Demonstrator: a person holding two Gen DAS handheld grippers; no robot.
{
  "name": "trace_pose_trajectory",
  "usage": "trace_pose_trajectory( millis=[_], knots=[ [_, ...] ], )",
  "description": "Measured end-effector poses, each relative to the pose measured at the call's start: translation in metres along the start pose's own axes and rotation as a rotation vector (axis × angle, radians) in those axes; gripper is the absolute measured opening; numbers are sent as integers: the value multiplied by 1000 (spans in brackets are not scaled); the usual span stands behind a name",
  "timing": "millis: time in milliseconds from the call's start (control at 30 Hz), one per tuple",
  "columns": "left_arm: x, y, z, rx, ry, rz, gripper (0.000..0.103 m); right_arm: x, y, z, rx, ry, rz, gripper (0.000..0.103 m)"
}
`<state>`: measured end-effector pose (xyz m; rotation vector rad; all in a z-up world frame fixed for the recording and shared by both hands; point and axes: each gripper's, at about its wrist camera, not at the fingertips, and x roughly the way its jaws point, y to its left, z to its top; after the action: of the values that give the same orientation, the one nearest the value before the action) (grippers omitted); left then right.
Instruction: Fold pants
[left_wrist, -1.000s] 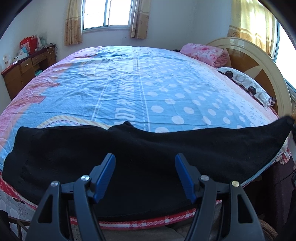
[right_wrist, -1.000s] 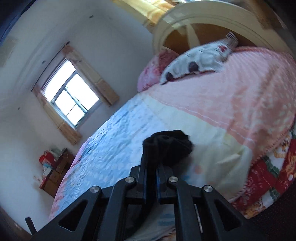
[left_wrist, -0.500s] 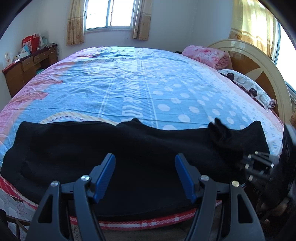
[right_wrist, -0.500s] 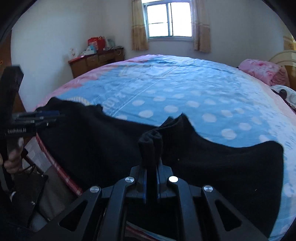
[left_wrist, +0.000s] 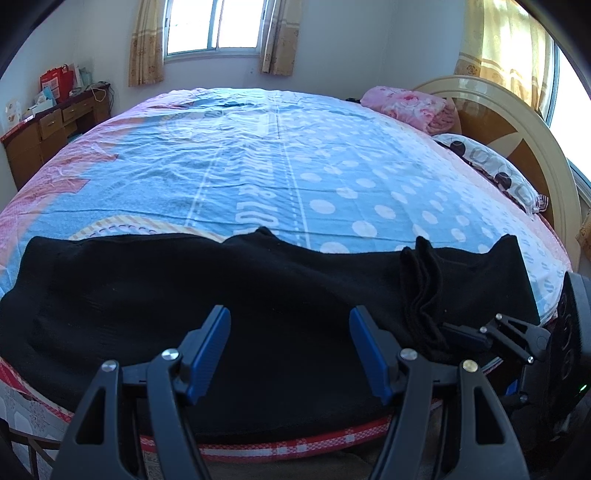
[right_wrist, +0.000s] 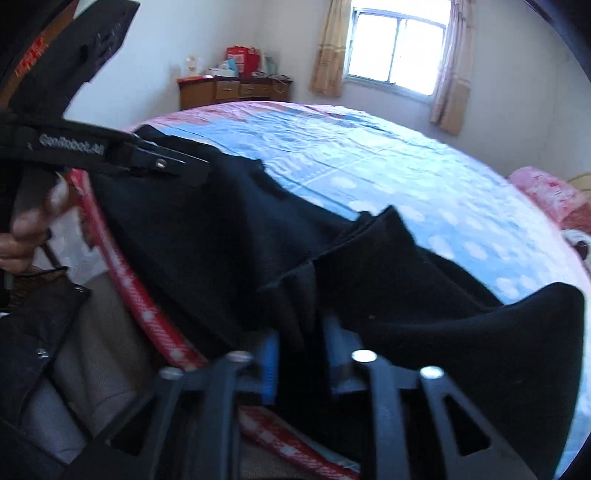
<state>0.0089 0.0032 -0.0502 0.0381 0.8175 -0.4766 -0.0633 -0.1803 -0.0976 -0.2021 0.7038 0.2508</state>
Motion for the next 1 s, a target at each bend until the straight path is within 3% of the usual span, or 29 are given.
trace_pose_trajectory(
  millis=[33, 67, 133, 200, 333, 433, 567, 633, 767, 833, 900, 967, 1000],
  knots=[
    [-1, -1, 1, 1, -2, -2, 69, -2, -2, 2, 21, 1, 52, 57],
    [-1, -2, 2, 4, -4, -2, 69, -6, -6, 4, 52, -9, 106, 60],
    [-3, -6, 5, 18, -12, -2, 69, -15, -11, 10, 98, -31, 179, 60],
    [-5, -11, 10, 35, -23, -11, 69, -35, -20, 17, 133, -90, 182, 60],
    [3, -28, 22, 50, -14, -99, 74, -89, -85, 25, 307, -226, 25, 60],
    [19, -54, 30, 76, 23, -163, 74, -108, -142, 13, 457, -226, -151, 60],
    [46, -86, 35, 91, 109, -221, 74, -103, -170, -7, 514, -164, -333, 56],
    [58, -95, 36, 73, 147, -246, 74, -100, -179, -17, 561, -160, -355, 56],
    [92, -105, 32, 4, 260, -271, 72, -96, -192, -36, 671, -161, -302, 56],
    [92, -108, 31, 3, 232, -253, 70, -100, -193, -38, 673, -175, -306, 56],
    [88, -109, 30, 4, 213, -252, 53, -102, -196, -38, 674, -203, -330, 56],
    [90, -102, 29, -56, 211, -270, 21, -110, -201, -41, 701, -232, -346, 56],
    [91, -97, 27, -97, 216, -306, 16, -113, -202, -42, 712, -238, -352, 56]
  ],
)
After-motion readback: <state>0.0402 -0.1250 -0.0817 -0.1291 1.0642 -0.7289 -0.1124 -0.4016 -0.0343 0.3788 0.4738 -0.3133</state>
